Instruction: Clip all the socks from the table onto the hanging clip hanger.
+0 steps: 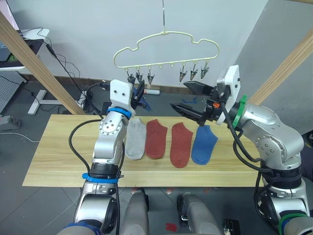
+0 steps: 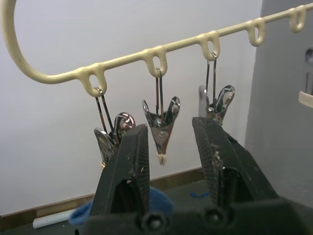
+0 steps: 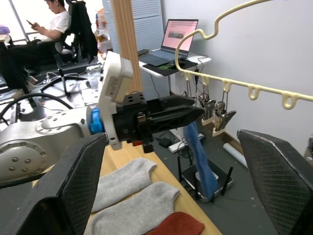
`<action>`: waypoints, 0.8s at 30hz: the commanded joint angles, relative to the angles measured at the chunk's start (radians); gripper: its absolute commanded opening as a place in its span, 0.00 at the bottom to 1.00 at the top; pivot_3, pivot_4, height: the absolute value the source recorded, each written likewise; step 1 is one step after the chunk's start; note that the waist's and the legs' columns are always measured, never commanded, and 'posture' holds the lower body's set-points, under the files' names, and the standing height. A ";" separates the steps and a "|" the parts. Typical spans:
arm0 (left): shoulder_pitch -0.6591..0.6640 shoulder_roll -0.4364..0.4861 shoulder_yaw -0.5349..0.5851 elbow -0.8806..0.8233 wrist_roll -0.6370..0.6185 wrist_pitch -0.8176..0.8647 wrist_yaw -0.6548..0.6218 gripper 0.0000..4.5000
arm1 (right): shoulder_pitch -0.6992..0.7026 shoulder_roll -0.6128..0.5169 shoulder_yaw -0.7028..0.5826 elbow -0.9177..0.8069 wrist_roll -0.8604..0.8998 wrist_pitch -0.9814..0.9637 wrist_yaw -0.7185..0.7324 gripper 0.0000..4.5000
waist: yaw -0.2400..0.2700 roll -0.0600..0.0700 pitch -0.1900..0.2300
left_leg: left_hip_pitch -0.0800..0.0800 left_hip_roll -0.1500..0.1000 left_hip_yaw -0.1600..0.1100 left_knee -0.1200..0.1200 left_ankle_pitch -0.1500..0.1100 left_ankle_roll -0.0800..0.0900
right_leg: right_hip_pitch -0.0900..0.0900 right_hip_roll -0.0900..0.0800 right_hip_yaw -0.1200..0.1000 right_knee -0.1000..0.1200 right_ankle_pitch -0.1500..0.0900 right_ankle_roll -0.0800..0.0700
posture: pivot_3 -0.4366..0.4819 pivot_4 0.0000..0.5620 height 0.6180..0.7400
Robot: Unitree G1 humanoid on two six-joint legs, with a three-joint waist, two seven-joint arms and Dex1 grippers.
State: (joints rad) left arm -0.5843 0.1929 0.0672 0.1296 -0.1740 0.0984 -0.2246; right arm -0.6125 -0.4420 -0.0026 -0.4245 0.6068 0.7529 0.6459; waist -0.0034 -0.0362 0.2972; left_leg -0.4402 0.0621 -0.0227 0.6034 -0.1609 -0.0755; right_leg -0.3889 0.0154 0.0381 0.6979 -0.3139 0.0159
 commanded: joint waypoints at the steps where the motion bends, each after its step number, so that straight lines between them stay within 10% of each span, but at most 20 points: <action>1: -0.024 -0.004 0.009 0.001 0.013 -0.034 0.011 0.35 | -0.027 -0.003 -0.017 -0.043 0.026 0.001 -0.012 1.00 | -0.001 0.000 0.000 | 0.000 0.000 0.000 0.000 0.000 0.000 | 0.000 0.000 0.000 0.000 0.000 0.000 | 0.47 0.46 1.00; 24: -0.098 0.003 0.004 0.115 0.056 -0.115 0.006 0.35 | -0.060 0.004 -0.024 -0.047 0.063 0.021 -0.068 1.00 | -0.006 0.000 0.000 | -0.001 0.000 0.000 0.001 0.000 0.000 | 0.000 0.000 0.000 0.000 0.000 0.000 | 0.45 0.46 1.00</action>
State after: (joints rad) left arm -0.6634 0.1939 0.0748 0.2626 -0.1292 0.0107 -0.2176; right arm -0.6544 -0.4300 -0.0066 -0.4267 0.6498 0.7807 0.5820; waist -0.0095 -0.0361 0.2972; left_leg -0.4409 0.0622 -0.0230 0.6044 -0.1609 -0.0755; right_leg -0.3890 0.0156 0.0377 0.6981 -0.3139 0.0159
